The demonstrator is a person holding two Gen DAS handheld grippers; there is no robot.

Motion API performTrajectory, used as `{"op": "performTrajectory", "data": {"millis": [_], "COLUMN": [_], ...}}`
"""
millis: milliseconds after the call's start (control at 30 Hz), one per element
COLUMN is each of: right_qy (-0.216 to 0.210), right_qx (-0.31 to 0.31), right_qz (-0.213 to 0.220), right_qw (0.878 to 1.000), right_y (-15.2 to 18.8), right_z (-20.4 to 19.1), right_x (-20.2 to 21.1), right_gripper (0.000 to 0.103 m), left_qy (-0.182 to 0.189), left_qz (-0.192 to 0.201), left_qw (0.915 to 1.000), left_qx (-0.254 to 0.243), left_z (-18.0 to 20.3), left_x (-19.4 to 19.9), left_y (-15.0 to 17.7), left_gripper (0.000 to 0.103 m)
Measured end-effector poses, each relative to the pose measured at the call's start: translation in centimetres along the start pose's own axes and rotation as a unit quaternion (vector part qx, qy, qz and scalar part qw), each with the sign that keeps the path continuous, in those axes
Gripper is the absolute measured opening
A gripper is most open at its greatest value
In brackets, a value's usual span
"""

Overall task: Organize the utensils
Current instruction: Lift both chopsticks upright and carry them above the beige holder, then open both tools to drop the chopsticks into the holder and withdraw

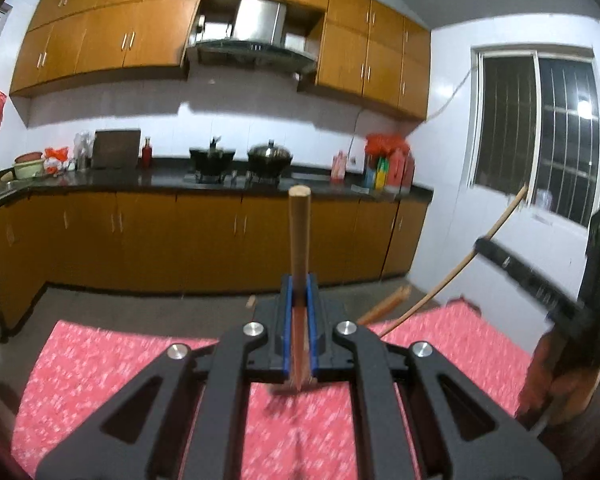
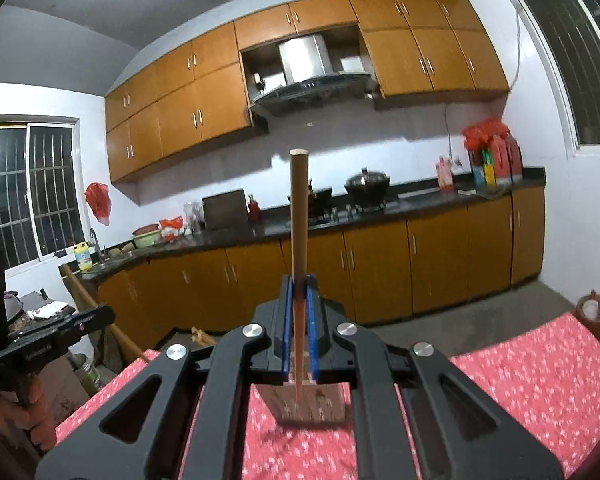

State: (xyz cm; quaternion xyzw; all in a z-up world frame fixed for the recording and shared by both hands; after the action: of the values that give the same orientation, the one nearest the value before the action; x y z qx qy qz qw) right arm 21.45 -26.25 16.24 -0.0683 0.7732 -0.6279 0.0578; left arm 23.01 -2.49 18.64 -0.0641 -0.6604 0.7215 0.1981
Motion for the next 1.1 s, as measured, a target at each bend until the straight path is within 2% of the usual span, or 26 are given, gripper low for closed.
{"op": "performTrajectory", "data": {"millis": [133, 300, 467, 667, 1100], "right_qy": [0.015, 0.028, 0.035, 0.031, 0.019], "right_qx": [0.01, 0.002, 0.005, 0.01, 0.01], "right_qz": [0.017, 0.009, -0.015, -0.035, -0.055], "right_qw": [1.0, 1.0, 0.999, 0.999, 0.998], "right_y": [-0.1, 1.2, 3.2, 5.2, 6.5], "right_z": [-0.8, 0.0, 0.4, 0.3, 0.6], "right_x": [-2.1, -5.3, -8.0, -9.5, -10.4], "right_gripper": [0.007, 0.007, 0.007, 0.007, 0.007], "left_qy": [-0.017, -0.042, -0.048, -0.041, -0.036], "left_qz": [0.04, 0.056, 0.038, 0.012, -0.018], "left_qw": [0.999, 0.9975, 0.9981, 0.9991, 0.9991], "left_qx": [-0.003, 0.008, 0.014, 0.007, 0.013], "left_z": [1.4, 1.2, 0.8, 0.9, 1.1], "left_x": [-2.0, -5.4, -8.5, -11.5, -13.6], "left_y": [-1.9, -2.2, -1.1, 0.4, 2.9], "left_gripper": [0.008, 0.008, 0.008, 0.008, 0.008]}}
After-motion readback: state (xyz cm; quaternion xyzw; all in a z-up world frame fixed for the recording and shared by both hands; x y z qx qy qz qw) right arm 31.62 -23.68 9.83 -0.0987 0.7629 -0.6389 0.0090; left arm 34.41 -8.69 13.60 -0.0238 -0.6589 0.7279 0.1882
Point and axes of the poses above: each gripper's, at about its wrist camera, not at the fingertips, and x roughly against the way its jaws point, z to its right, y to its underside, the point moved 5 cm from there along -x, roughly the way its jaws point, and after that the axes turned 6 degrees about z, right-handed, at the moved point
